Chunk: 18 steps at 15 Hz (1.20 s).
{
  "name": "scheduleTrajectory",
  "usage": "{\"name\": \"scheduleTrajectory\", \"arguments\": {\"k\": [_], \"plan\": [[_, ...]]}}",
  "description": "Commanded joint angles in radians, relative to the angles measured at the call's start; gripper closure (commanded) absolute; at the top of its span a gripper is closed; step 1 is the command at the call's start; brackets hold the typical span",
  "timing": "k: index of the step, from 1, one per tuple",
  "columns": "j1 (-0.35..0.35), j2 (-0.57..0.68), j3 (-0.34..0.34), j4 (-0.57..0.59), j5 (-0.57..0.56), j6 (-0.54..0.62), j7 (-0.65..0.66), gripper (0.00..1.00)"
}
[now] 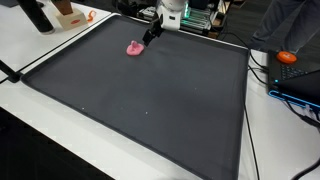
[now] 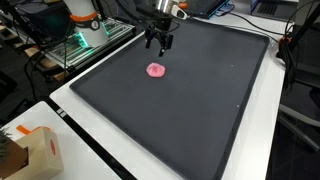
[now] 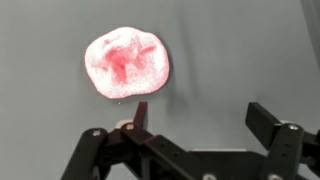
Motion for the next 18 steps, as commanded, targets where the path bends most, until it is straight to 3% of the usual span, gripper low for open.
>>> {"name": "scheduleTrajectory", "arguments": {"k": [1, 10, 18], "plan": [[0.004, -0.042, 0.010, -0.061, -0.050, 0.032, -0.043, 0.00], [0.010, -0.012, 0.017, -0.033, -0.041, 0.060, -0.021, 0.00], [0.008, 0.056, 0.010, 0.079, 0.019, 0.011, 0.061, 0.00]]}}
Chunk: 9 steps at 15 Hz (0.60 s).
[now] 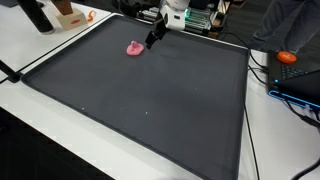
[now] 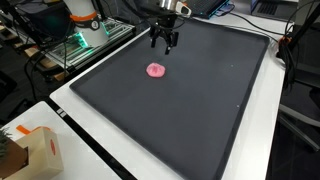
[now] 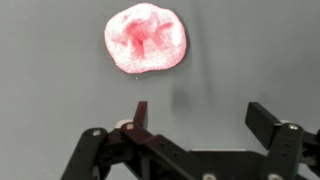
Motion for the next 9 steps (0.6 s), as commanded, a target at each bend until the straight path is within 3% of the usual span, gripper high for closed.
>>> {"name": "scheduleTrajectory", "arguments": {"k": [1, 9], "plan": [[-0.001, 0.059, -0.006, 0.074, 0.057, -0.048, 0.056, 0.00], [-0.028, 0.159, -0.054, 0.258, 0.231, -0.143, 0.235, 0.00]]}}
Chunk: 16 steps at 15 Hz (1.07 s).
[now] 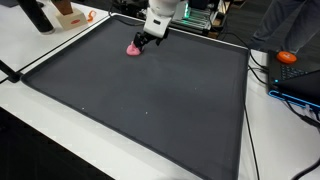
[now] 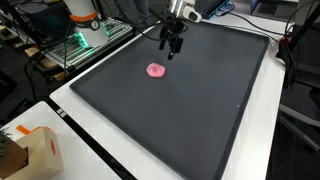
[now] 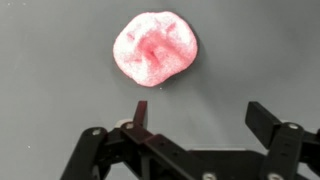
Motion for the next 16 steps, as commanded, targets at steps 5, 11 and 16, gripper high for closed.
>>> {"name": "scheduleTrajectory", "arguments": {"k": [5, 11, 16], "plan": [[-0.042, 0.116, -0.060, 0.183, 0.153, -0.042, 0.175, 0.00], [-0.082, 0.182, -0.109, 0.303, 0.269, -0.085, 0.303, 0.00], [-0.124, 0.221, -0.156, 0.379, 0.347, -0.149, 0.410, 0.00]]}}
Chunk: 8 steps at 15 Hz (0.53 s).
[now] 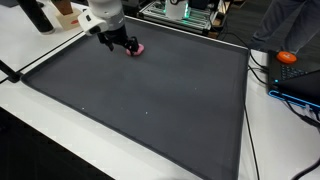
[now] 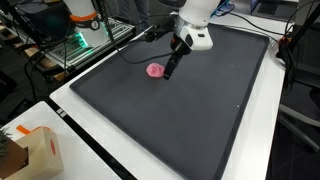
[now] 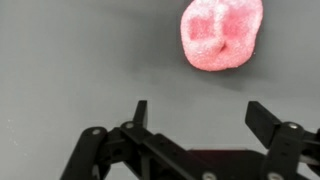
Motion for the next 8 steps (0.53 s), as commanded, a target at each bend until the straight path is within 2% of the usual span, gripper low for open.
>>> {"name": "scheduleTrajectory", "arguments": {"k": [1, 8], "plan": [[-0.031, 0.044, -0.030, 0.066, 0.069, -0.068, 0.082, 0.00], [-0.106, 0.060, -0.089, 0.090, 0.193, -0.154, 0.214, 0.00]]}}
